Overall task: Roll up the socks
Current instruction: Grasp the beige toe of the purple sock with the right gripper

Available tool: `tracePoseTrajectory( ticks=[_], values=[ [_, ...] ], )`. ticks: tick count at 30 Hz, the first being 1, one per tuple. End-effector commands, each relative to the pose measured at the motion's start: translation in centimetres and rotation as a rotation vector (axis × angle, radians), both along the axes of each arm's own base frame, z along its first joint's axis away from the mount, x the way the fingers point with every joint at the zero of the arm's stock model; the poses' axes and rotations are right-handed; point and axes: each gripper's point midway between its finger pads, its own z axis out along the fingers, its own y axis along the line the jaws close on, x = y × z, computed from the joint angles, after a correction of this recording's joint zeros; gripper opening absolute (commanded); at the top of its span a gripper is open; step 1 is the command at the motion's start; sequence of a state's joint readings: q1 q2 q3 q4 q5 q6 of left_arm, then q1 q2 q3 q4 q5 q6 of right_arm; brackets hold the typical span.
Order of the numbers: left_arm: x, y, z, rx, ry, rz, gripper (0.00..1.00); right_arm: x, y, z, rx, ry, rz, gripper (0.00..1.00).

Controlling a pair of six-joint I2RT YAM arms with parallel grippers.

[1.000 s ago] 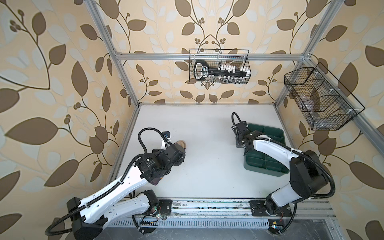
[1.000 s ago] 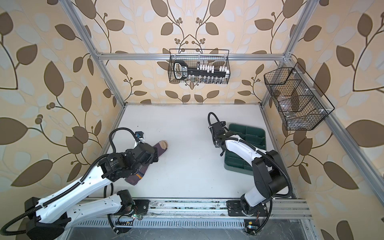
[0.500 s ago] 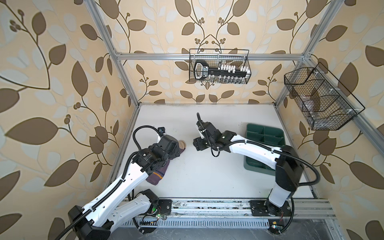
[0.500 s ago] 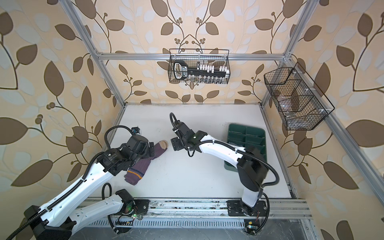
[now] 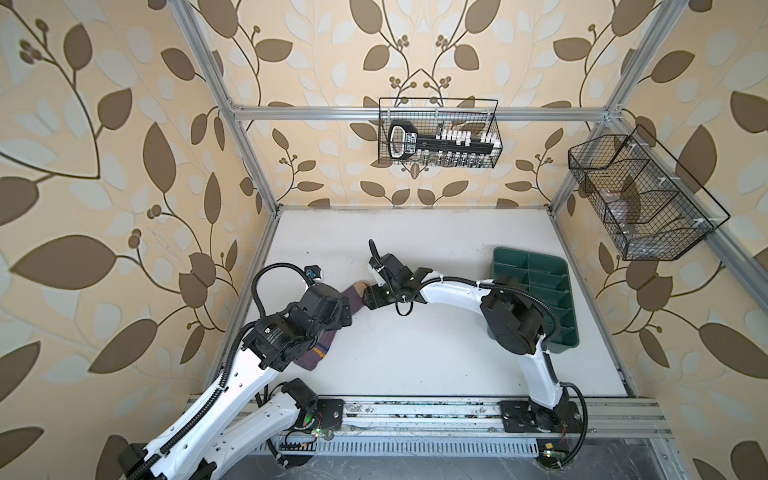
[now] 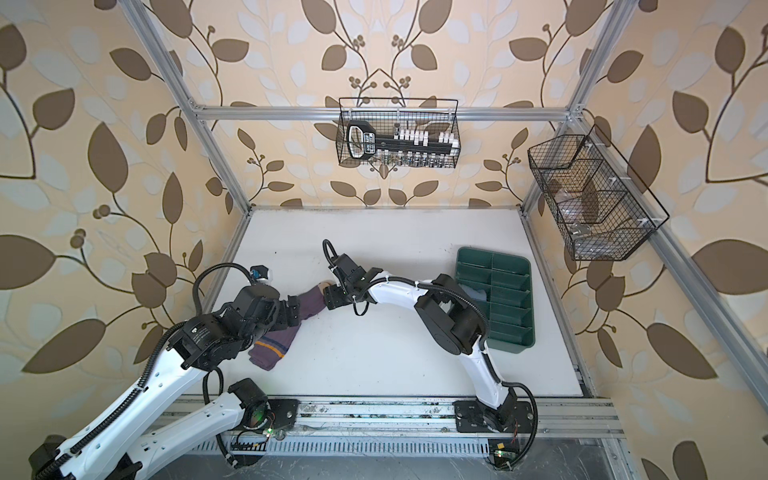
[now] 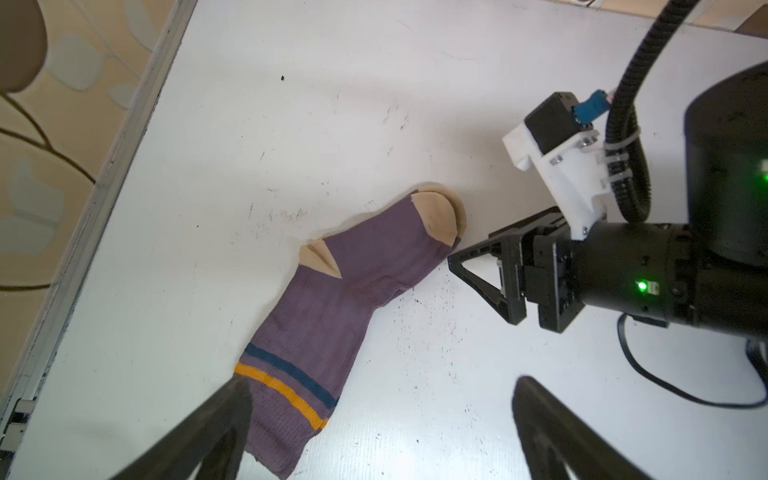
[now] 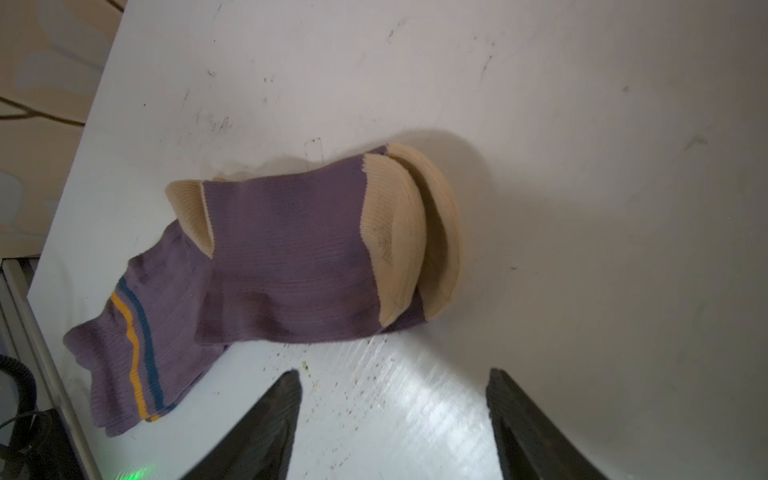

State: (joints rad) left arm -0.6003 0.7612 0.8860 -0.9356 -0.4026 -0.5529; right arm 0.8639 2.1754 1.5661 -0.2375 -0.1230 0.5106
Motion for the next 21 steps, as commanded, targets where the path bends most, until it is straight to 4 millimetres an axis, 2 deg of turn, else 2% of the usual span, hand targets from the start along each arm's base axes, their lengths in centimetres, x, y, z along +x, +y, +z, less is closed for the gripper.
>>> tracePoseTrajectory(
  ticks=[1,9,13,18,21],
  values=[
    [-0.3,0.2,-0.7,0.002,0.032,0.006,0.99,1.1,1.3,-0.6,0.03,-0.012,-0.036,0.64],
    [-0.4,0.3,-0.7,0.016,0.029,-0.006,0.99,2.6,1.0,-3.5,-0.003,-0.006,-0.102,0.46],
    [-0.1,0.3,-1.0,0.036,0.035,-0.004,0.99,3.6,0.2,-4.8,-0.04,0.009,-0.128,0.28],
    [1.0,-0.4,-1.3,0.05,0.033,-0.02,0.99,4.9,-2.0,-4.8,-0.09,0.004,-0.144,0.02],
    [1.7,-0.6,-1.2,0.08,0.036,-0.023,0.99,6.1,-4.5,-4.5,-0.136,0.001,-0.153,0.0]
  ],
)
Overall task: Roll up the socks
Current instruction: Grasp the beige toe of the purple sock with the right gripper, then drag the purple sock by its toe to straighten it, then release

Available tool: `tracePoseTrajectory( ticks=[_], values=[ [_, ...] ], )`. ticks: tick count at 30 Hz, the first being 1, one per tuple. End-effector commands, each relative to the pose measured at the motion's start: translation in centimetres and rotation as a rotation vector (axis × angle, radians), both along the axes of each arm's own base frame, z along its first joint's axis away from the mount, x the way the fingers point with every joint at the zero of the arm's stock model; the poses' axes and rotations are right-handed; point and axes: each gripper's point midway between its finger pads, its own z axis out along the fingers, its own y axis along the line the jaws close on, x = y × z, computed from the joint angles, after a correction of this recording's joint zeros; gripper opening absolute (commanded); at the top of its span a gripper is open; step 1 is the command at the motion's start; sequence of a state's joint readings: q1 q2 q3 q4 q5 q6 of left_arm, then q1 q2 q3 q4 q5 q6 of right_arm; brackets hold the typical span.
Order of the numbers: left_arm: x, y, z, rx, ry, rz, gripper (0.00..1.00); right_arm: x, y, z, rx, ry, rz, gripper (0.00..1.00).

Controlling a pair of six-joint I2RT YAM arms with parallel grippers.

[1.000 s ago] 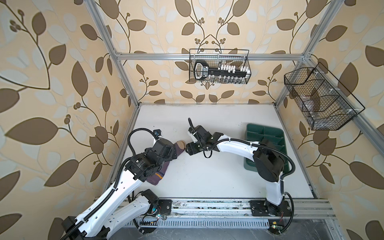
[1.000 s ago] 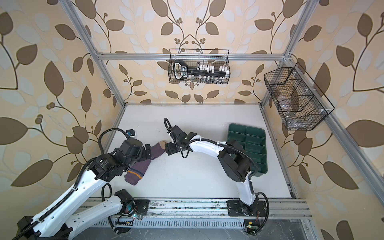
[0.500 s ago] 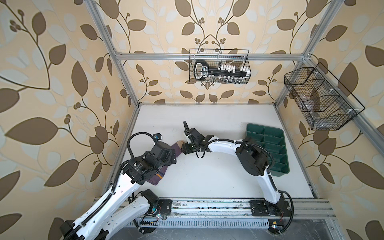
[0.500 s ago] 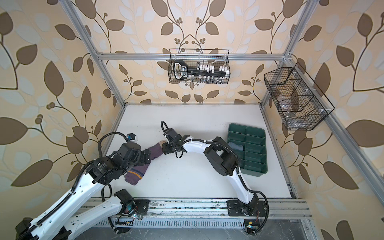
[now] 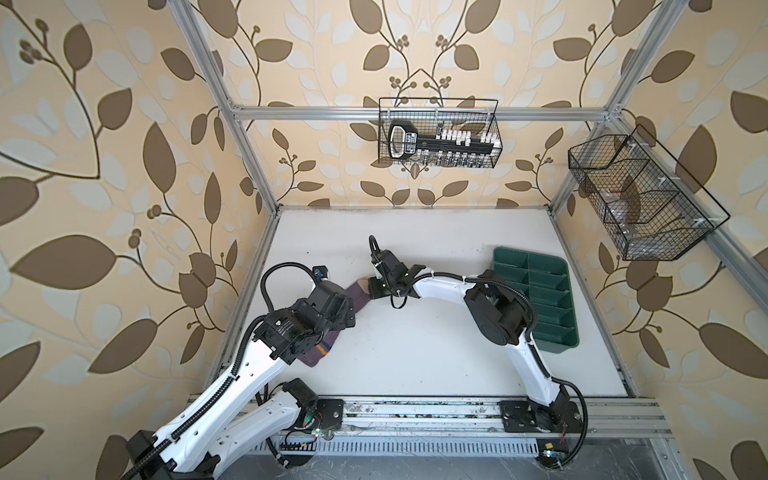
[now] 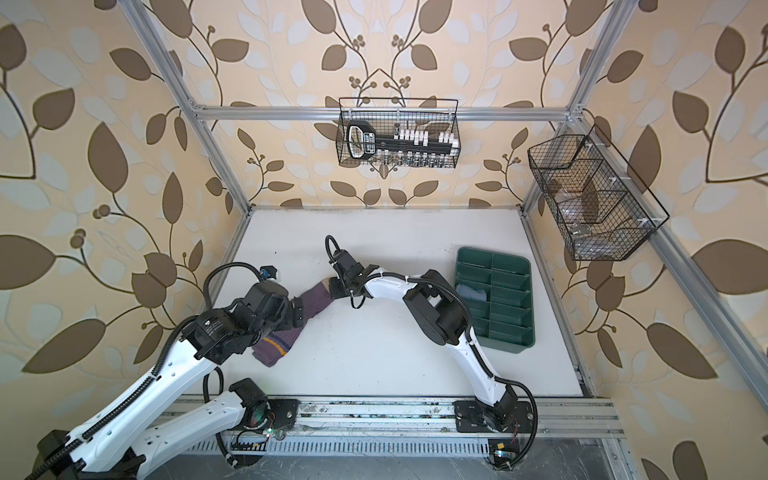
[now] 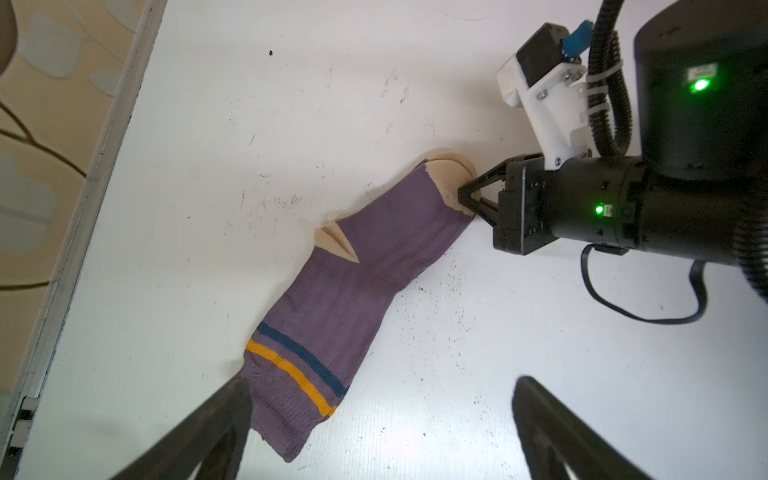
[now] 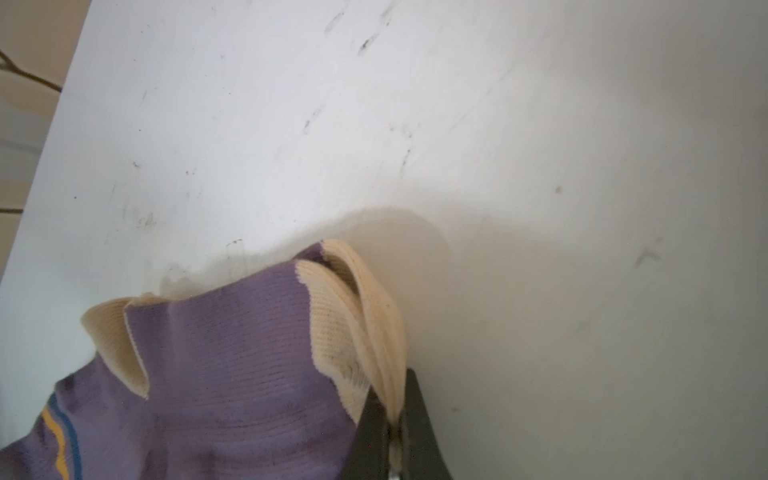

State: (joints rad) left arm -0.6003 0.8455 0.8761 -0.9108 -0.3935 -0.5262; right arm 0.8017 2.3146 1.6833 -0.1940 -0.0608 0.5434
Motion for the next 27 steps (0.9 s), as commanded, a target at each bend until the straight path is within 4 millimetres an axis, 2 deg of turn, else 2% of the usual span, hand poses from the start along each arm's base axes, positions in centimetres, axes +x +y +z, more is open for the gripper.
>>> tracePoseTrajectory(
  ticks=[1,3,9,12,14,16,18,21,24,27],
  values=[
    [1.1,0.2,0.5,0.042,-0.023,0.0,0.99,0.9,-4.9,-1.8,-0.143,0.05,-0.031,0.0],
    [1.2,0.2,0.5,0.06,-0.018,-0.005,0.99,1.7,-7.2,-1.8,-0.175,0.066,-0.03,0.0],
    [1.5,-0.1,0.2,0.065,-0.01,-0.021,0.99,4.9,-16.2,-1.8,-0.331,0.086,-0.064,0.0],
    [1.7,-0.4,0.1,0.065,0.002,-0.023,0.99,6.6,-20.0,-1.9,-0.402,0.08,-0.095,0.02],
    [1.9,-0.6,0.2,0.06,0.003,-0.025,0.99,7.9,-22.1,-1.8,-0.454,0.065,-0.126,0.15],
    [2.0,-0.8,0.4,0.055,0.004,-0.03,0.99,9.1,-23.2,-1.0,-0.49,0.045,-0.134,0.34],
    [2.2,-1.0,0.7,0.052,0.001,-0.031,0.99,9.9,-23.2,0.4,-0.517,0.014,-0.129,0.5],
    [2.6,-1.0,1.4,0.054,-0.014,-0.024,0.99,10.7,-22.1,4.4,-0.533,-0.094,-0.123,0.66],
    [3.0,-0.4,2.9,0.059,-0.072,0.008,0.99,9.9,-19.5,9.1,-0.5,-0.213,-0.085,0.7],
    [3.4,0.5,5.1,0.064,-0.162,0.048,0.99,6.7,-15.0,12.2,-0.421,-0.3,0.037,0.7]
  ],
)
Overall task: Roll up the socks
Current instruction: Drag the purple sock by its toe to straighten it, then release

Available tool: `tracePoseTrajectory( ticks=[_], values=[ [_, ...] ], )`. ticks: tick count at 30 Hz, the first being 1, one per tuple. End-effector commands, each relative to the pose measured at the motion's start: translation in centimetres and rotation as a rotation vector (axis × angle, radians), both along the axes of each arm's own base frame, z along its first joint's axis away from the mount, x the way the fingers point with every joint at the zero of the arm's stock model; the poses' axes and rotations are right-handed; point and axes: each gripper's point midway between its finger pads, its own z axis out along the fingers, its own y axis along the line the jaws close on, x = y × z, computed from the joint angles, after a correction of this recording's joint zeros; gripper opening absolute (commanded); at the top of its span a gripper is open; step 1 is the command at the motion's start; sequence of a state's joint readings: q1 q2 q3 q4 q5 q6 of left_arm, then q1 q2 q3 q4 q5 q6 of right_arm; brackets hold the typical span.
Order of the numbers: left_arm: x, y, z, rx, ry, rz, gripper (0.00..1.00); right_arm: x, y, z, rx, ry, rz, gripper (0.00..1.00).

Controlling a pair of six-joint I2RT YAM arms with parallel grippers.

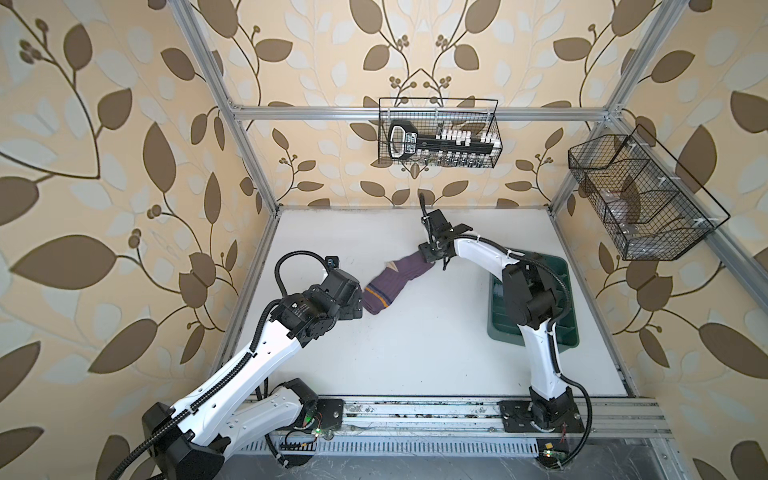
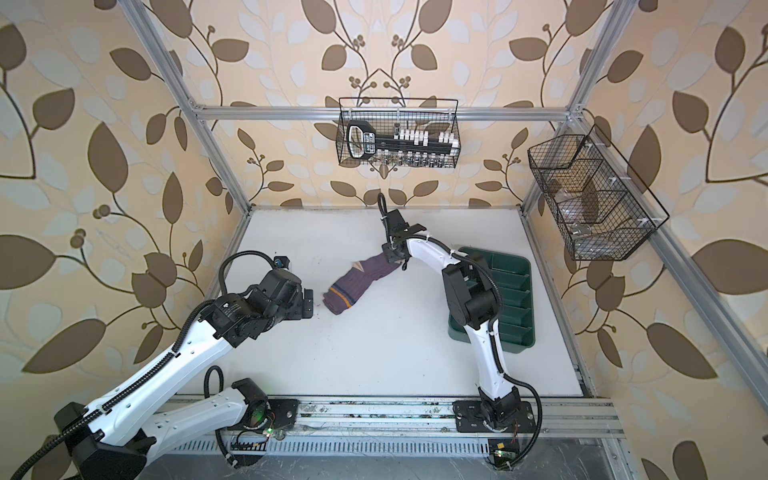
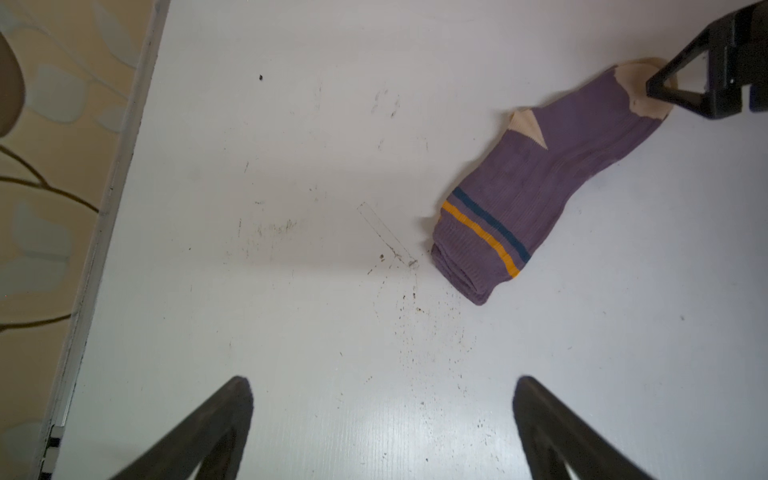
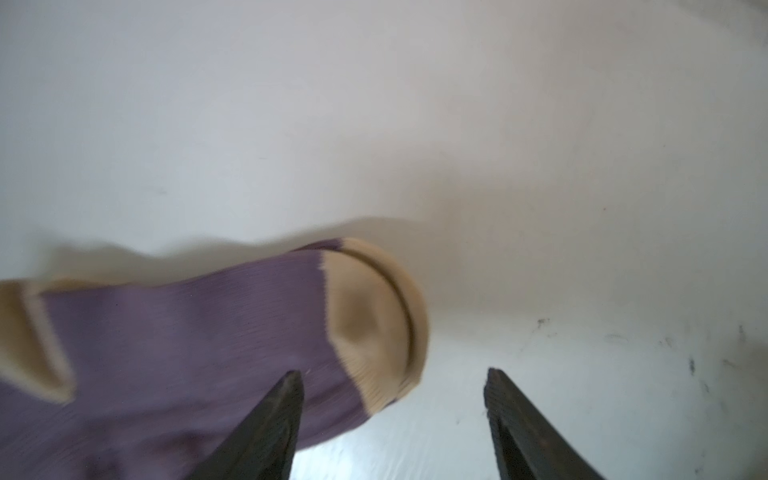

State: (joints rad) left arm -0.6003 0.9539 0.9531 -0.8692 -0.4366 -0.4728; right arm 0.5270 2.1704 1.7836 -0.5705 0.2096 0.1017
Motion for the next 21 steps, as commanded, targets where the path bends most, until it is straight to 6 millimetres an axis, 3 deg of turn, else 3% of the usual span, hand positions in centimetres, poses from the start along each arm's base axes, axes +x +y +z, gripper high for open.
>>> tracePoseTrajectory(
  ticks=[1,4,8,12,17,21],
  values=[
    [1.0,1.7,4.6,0.003,-0.17,0.069,0.99,-3.6,5.4,6.1,0.059,-0.118,0.184,0.7],
    [0.8,2.9,7.0,-0.004,-0.253,0.108,0.99,-7.9,9.9,6.2,0.135,-0.086,0.313,0.67],
    [-0.3,4.0,9.2,-0.046,-0.362,0.118,0.99,-13.4,16.7,4.8,0.326,0.023,0.435,0.56],
    [-1.6,4.9,10.2,-0.068,-0.423,0.115,0.99,-15.8,21.6,3.4,0.524,0.118,0.475,0.49],
    [-2.5,6.0,9.2,-0.016,-0.375,0.139,0.99,-15.7,23.3,-0.4,0.555,0.23,0.447,0.47],
    [-2.4,5.7,8.6,-0.019,-0.36,0.124,0.99,-16.1,21.4,-4.6,0.477,0.309,0.379,0.49]
  ],
)
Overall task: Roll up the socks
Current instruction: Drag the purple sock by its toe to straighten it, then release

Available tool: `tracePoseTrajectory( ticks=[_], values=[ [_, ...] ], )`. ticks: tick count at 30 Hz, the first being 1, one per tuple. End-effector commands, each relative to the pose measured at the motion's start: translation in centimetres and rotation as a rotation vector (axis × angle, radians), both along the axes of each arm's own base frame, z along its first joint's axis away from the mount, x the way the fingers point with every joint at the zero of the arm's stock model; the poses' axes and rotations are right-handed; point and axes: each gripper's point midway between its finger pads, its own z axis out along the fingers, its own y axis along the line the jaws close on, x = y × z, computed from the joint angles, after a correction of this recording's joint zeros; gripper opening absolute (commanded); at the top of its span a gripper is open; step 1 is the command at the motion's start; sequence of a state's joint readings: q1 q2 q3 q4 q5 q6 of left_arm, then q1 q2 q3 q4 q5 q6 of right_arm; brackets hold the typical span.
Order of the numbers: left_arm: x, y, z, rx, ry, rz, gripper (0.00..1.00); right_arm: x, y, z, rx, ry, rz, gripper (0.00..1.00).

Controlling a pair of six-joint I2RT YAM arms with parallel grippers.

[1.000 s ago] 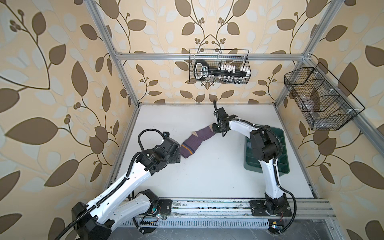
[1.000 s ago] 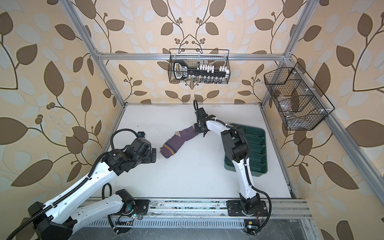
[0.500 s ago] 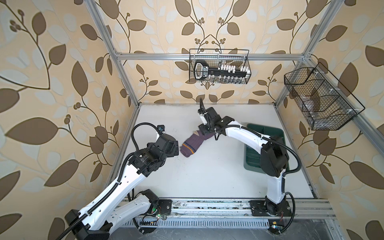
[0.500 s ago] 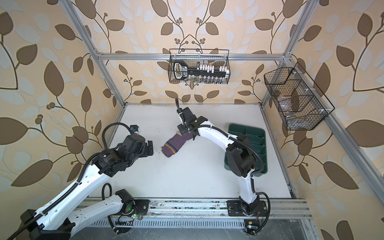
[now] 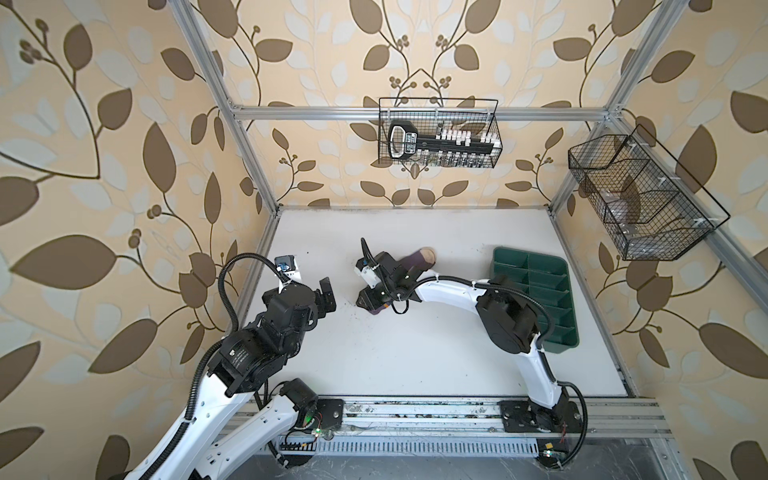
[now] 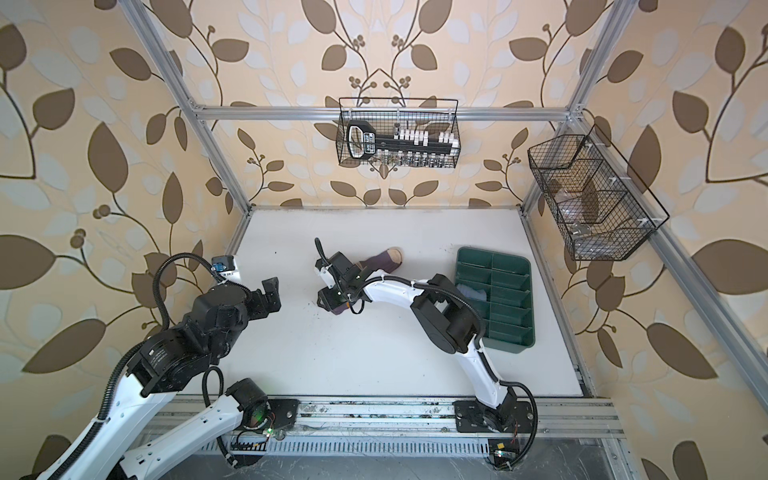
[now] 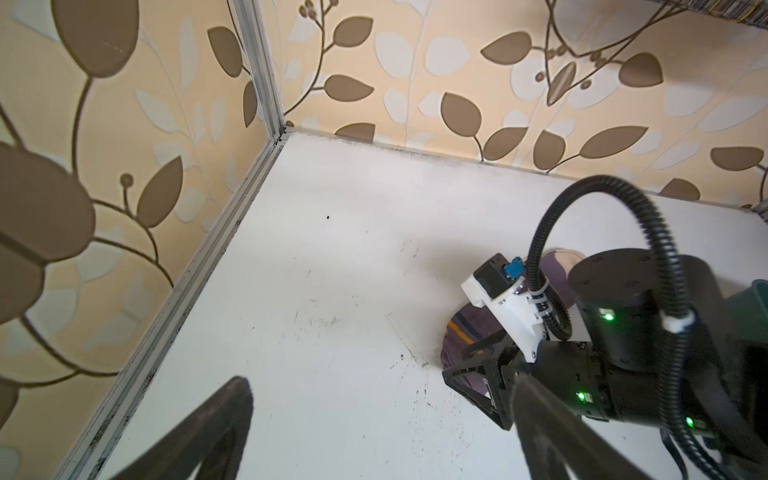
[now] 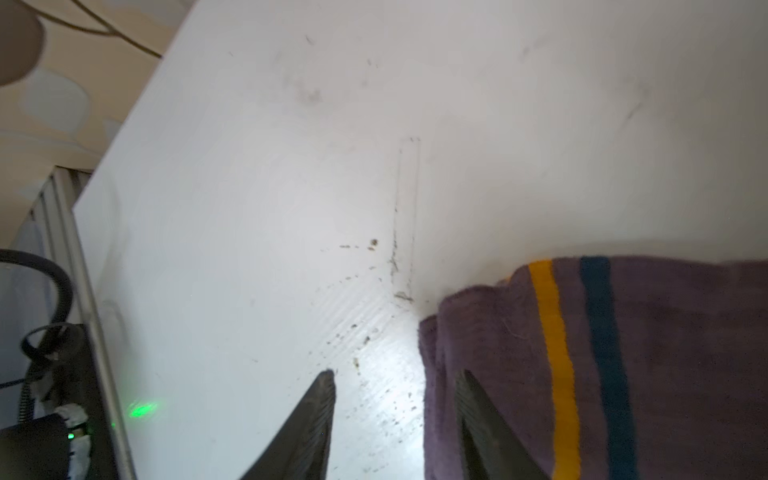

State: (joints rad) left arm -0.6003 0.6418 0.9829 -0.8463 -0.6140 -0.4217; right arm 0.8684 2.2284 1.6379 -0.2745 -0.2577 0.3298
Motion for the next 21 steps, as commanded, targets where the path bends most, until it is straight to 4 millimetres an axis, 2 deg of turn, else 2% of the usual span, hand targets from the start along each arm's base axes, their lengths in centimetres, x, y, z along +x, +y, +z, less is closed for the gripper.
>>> tracePoseTrajectory(
  ticks=[1,5,8,12,17,21],
  values=[
    [0.1,0.7,-0.4,0.034,0.01,0.031,0.99,-0.4,-0.7,-0.9,-0.001,0.057,-0.029,0.5],
    [0.5,0.2,-0.8,0.031,0.022,0.017,0.99,-1.7,-2.8,-2.9,-0.043,0.108,-0.043,0.52],
    [0.6,0.0,-0.9,0.037,0.032,0.012,0.99,-4.0,-4.8,-3.5,-0.093,0.138,-0.004,0.52],
    [0.7,-0.2,-0.9,0.044,0.031,-0.001,0.99,-7.3,-8.6,-3.9,-0.18,0.166,0.049,0.52],
    [1.3,-2.3,-1.7,0.105,0.065,-0.142,0.99,-11.9,-13.0,-3.3,-0.281,0.177,0.154,0.53],
    [1.6,-4.1,-2.0,0.159,0.059,-0.271,0.98,-13.7,-14.4,-0.8,-0.317,0.156,0.236,0.56]
  ],
)
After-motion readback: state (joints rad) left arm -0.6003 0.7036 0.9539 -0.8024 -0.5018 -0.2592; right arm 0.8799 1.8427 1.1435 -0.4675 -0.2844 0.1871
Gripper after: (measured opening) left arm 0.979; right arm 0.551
